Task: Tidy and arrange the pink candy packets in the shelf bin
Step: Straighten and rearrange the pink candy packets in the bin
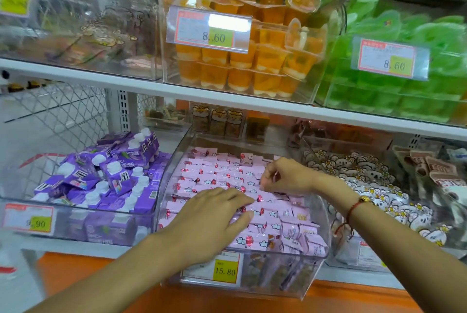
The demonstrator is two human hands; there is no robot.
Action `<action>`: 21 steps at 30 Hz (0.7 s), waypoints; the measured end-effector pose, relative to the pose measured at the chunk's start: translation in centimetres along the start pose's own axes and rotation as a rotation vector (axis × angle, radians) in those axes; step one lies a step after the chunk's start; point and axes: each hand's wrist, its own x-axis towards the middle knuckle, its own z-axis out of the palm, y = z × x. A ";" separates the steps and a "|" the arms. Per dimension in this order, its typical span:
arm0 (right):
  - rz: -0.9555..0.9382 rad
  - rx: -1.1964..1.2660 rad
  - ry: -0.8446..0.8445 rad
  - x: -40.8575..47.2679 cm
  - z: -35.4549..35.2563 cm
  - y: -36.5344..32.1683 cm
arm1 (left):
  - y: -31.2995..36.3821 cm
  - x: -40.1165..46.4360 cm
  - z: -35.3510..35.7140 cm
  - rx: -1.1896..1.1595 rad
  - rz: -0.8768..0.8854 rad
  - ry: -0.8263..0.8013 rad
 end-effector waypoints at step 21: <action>0.069 1.464 0.503 -7.9 1.2 -2.4 | 2.1 0.4 -1.9 -0.325 0.061 0.421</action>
